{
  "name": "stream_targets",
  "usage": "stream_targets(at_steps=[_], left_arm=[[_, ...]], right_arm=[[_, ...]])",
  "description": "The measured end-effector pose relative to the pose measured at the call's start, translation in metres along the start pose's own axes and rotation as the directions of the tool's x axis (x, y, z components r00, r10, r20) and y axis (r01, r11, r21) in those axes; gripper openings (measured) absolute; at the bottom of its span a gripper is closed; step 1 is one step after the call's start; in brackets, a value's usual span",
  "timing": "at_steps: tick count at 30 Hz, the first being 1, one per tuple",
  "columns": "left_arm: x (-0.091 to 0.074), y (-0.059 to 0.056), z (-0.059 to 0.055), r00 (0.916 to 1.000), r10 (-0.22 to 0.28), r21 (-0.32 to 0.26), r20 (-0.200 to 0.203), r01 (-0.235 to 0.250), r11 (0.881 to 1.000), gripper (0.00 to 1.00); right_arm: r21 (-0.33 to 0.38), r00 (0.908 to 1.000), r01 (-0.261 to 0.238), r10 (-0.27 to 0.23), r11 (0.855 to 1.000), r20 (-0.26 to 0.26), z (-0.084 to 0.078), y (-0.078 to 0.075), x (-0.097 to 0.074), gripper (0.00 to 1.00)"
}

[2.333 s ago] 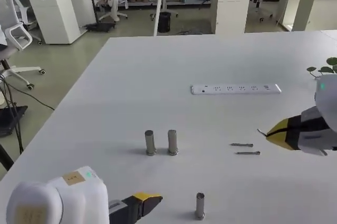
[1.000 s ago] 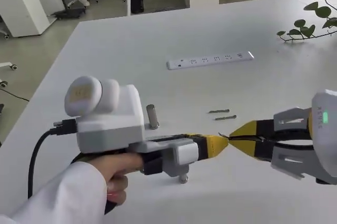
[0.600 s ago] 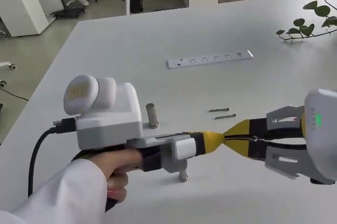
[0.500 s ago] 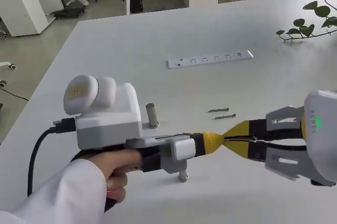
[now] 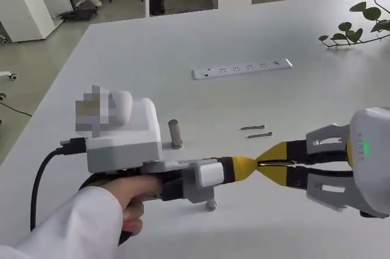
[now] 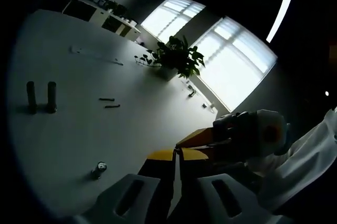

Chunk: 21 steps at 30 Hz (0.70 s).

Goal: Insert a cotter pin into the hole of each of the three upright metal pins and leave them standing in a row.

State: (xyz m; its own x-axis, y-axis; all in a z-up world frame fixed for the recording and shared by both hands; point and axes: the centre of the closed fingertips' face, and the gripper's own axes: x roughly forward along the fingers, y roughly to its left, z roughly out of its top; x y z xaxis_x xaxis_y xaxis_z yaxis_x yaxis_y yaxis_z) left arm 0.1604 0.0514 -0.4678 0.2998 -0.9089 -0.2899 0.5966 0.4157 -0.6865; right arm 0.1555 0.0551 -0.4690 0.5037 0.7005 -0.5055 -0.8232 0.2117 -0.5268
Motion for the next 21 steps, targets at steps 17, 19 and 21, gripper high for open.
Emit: stream_targets(at_steps=[17,19,21], left_arm=[[-0.0012,0.0049,-0.0069,0.9987,0.043,0.029,-0.025,-0.043,0.999,0.0],[-0.0015,0.0051,-0.0073,0.9986,0.046,0.029,-0.025,-0.045,0.999,0.0],[-0.0023,0.0047,-0.0063,0.9989,0.043,0.025,-0.018,-0.043,0.999,0.0]], right_arm=[[0.014,0.9992,-0.037,0.037,0.999,-0.014,-0.0034,0.0063,0.0053,0.0],[0.023,0.9991,-0.039,0.039,0.999,-0.013,-0.0041,0.0063,0.0054,0.0],[0.026,0.999,-0.038,0.038,0.999,-0.024,-0.0067,0.0065,0.0053,0.0]])
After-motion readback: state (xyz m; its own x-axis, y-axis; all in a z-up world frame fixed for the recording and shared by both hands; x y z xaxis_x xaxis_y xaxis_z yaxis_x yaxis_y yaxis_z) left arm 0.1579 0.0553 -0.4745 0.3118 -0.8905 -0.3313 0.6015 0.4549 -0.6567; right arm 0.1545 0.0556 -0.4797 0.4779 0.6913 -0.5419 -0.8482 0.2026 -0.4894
